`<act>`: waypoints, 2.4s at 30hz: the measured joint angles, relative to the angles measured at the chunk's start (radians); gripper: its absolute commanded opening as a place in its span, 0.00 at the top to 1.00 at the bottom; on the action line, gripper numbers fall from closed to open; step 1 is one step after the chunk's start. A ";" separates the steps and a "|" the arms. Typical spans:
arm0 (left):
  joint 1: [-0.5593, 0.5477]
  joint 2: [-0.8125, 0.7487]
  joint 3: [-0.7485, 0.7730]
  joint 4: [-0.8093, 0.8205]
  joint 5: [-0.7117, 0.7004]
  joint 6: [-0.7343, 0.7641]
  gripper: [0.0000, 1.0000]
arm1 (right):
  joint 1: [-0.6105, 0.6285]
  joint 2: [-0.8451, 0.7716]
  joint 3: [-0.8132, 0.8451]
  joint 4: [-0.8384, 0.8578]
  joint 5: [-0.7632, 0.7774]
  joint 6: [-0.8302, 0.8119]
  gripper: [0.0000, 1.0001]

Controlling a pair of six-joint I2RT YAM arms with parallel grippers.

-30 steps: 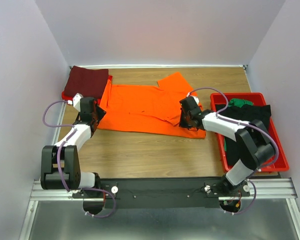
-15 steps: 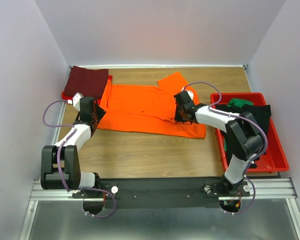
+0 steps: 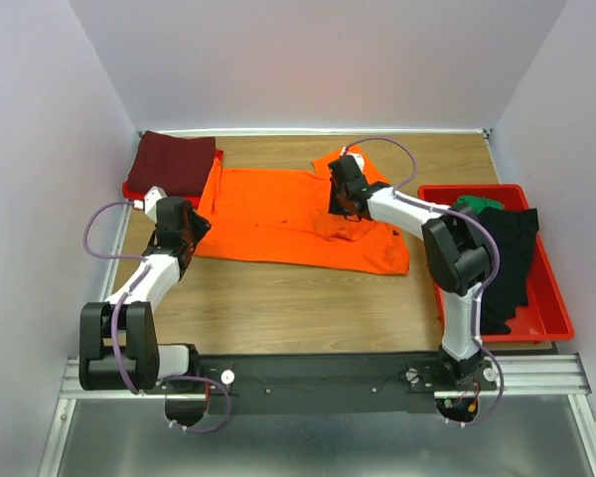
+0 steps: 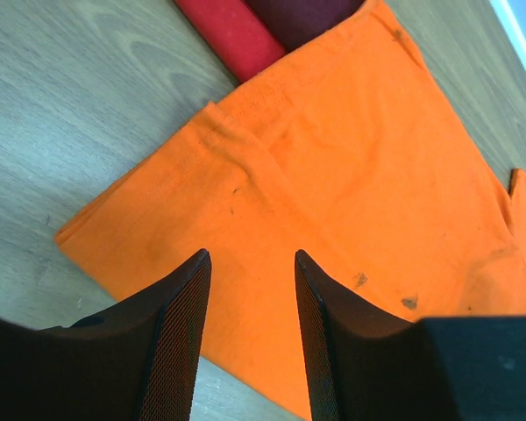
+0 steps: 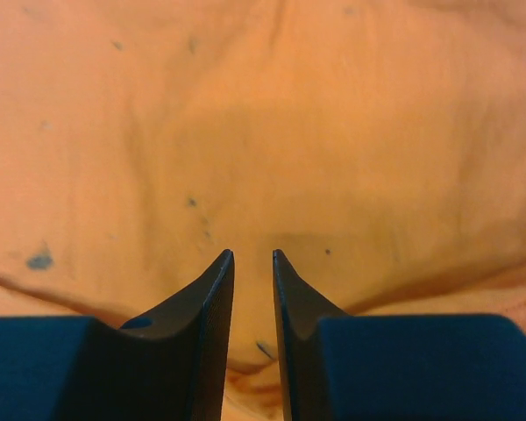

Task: Fold and stack the t-shirts
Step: Fold the tshirt

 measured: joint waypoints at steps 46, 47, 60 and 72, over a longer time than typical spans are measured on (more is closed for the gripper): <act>0.000 -0.043 -0.034 -0.006 0.003 0.028 0.49 | 0.030 -0.089 -0.206 0.024 0.068 0.081 0.68; 0.000 -0.043 -0.034 -0.006 0.003 0.029 0.49 | 0.030 -0.078 -0.188 0.024 0.074 0.073 0.68; 0.000 -0.042 -0.034 -0.020 -0.007 0.027 0.48 | 0.030 -0.032 -0.110 0.022 0.116 0.006 0.57; 0.000 -0.024 -0.035 -0.030 -0.031 0.006 0.47 | 0.030 0.022 0.045 0.032 0.119 -0.056 0.48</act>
